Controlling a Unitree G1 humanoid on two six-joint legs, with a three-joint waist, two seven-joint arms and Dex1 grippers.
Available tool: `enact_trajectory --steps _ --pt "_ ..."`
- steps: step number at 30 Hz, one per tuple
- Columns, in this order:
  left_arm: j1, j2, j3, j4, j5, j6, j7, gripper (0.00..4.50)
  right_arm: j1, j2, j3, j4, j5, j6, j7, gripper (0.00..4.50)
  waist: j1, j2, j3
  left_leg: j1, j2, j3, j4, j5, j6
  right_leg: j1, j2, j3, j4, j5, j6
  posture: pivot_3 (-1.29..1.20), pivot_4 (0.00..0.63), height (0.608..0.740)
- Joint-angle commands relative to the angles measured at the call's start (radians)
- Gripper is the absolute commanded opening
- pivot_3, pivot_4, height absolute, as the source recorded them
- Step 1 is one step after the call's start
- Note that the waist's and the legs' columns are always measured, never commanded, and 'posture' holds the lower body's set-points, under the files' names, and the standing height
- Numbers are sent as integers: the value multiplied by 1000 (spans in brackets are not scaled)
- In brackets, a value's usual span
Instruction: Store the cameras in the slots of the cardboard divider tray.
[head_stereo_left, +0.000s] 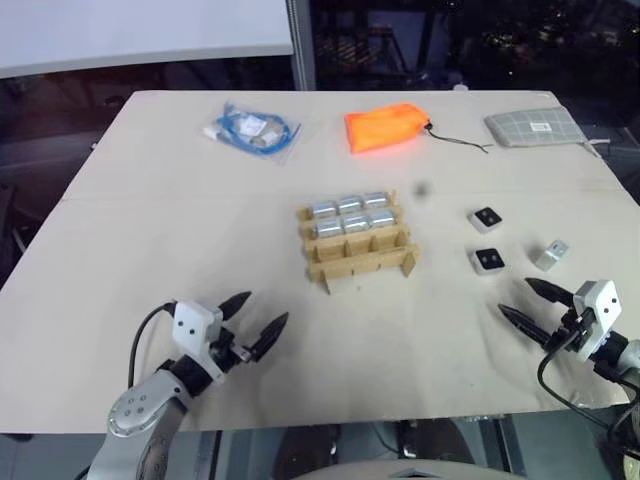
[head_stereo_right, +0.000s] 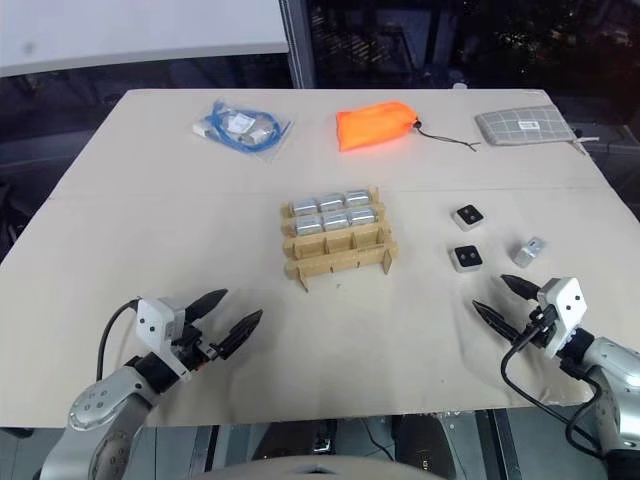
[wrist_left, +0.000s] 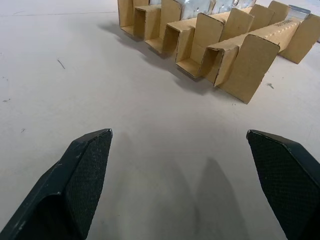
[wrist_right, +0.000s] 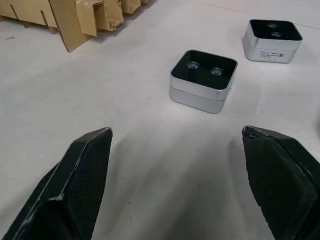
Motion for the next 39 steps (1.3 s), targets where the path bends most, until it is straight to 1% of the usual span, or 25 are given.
enact_trajectory --steps 1,6,21,32,37,39 --pt "9 3 5 -43 -11 -16 -3 4500 -1 -6 -5 -2 -7 -7 1 4097 0 0 0 0 0 0 0 0 0 0 0 0 0 0 0 0 150 740" --pt "16 9 14 -43 -28 -23 -19 4500 18 4 -1 -22 -20 -7 -10 4097 0 0 0 0 0 0 0 0 0 0 0 0 0 0 0 0 150 740" --pt "-16 15 3 -13 -19 -29 -38 4500 46 13 -3 -59 -27 -1 -50 4097 0 0 0 0 0 0 0 0 0 0 0 0 0 0 0 0 150 740" --pt "-62 33 27 28 -16 -57 -51 4500 39 -17 -38 -119 -17 69 -105 4097 0 0 0 0 0 0 0 0 0 0 1 0 0 0 0 0 150 740" --pt "-86 76 39 8 -65 -44 -103 4500 43 7 -53 -130 -31 99 -195 4097 0 0 0 0 0 0 0 0 0 0 1 0 0 0 0 0 150 740" --pt "-102 116 38 1 -78 -49 -151 4500 49 37 -72 -147 -37 119 -280 4097 0 0 0 0 0 0 0 0 0 0 1 0 0 0 0 0 150 740"
